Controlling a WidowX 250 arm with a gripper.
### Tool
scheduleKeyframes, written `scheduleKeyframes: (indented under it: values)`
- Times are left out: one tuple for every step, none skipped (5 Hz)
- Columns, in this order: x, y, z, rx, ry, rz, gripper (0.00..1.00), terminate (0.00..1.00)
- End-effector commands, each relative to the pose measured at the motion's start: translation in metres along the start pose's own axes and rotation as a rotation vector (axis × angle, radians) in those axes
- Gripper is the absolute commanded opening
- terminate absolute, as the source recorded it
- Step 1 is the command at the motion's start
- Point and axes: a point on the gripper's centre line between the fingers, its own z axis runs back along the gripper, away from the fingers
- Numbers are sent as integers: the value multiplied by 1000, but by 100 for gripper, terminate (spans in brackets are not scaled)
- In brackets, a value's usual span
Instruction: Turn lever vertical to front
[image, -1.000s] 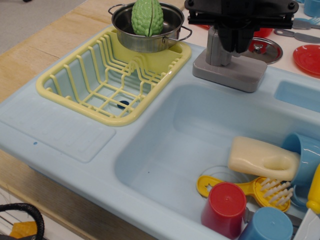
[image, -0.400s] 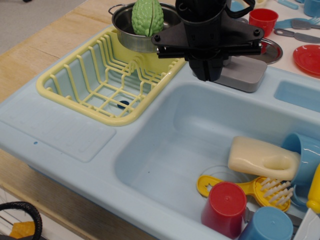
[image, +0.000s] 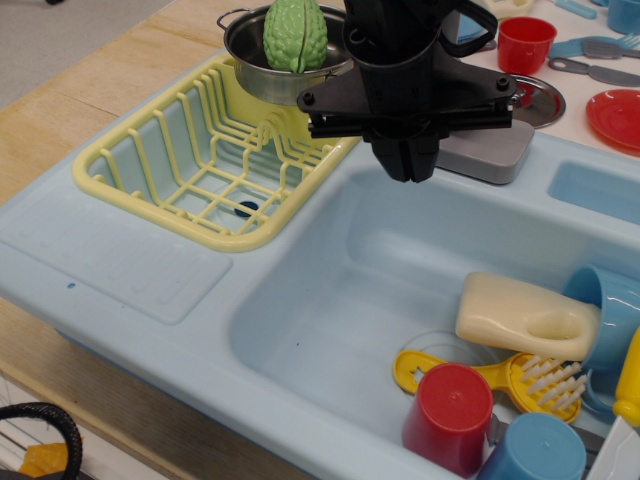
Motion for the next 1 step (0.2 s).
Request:
scheduleKeyframes:
  values:
    - [11,6,6,4,-5,63,100,100]
